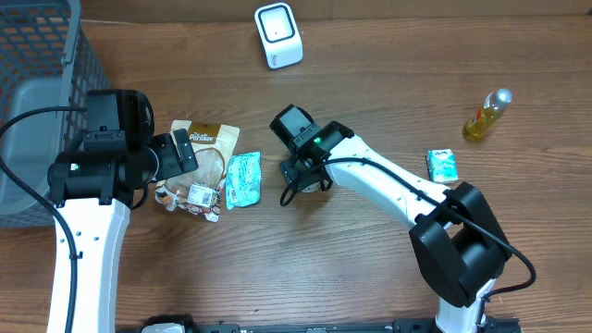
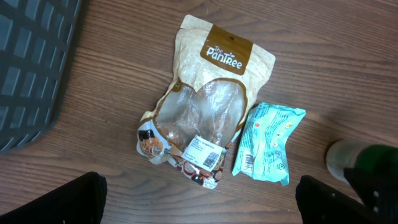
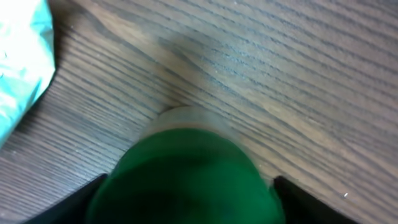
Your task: Scan the item barcode
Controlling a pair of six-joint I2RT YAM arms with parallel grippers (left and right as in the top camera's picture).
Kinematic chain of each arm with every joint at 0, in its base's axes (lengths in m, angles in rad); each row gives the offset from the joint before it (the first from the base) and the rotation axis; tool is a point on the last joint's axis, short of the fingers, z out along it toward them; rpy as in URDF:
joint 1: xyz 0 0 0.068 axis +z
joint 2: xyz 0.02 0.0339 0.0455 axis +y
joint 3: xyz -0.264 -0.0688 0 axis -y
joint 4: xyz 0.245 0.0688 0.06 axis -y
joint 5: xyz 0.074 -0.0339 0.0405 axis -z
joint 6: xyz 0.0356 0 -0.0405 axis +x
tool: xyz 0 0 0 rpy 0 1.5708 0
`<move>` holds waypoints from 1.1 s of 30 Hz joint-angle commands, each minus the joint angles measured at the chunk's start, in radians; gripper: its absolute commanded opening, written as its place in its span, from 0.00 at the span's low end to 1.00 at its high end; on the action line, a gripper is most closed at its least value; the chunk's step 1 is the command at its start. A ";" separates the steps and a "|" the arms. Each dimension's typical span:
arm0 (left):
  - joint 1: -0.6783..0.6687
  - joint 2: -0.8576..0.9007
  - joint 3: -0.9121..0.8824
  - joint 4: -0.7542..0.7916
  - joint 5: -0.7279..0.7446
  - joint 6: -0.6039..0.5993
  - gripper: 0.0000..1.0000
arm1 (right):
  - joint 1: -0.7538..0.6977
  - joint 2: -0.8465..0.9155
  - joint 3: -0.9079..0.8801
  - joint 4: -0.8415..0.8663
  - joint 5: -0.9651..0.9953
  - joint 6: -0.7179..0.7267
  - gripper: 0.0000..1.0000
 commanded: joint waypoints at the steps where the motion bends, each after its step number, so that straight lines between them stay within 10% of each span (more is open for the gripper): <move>1: -0.007 0.002 0.010 0.001 -0.006 0.009 0.99 | 0.002 0.003 0.022 0.005 0.013 -0.009 0.94; 18: -0.007 0.002 0.010 0.001 -0.006 0.009 1.00 | 0.001 0.005 0.211 -0.078 0.132 0.417 1.00; 33: -0.007 0.002 0.010 0.001 -0.006 0.009 1.00 | 0.001 0.079 0.186 -0.170 -0.019 0.419 1.00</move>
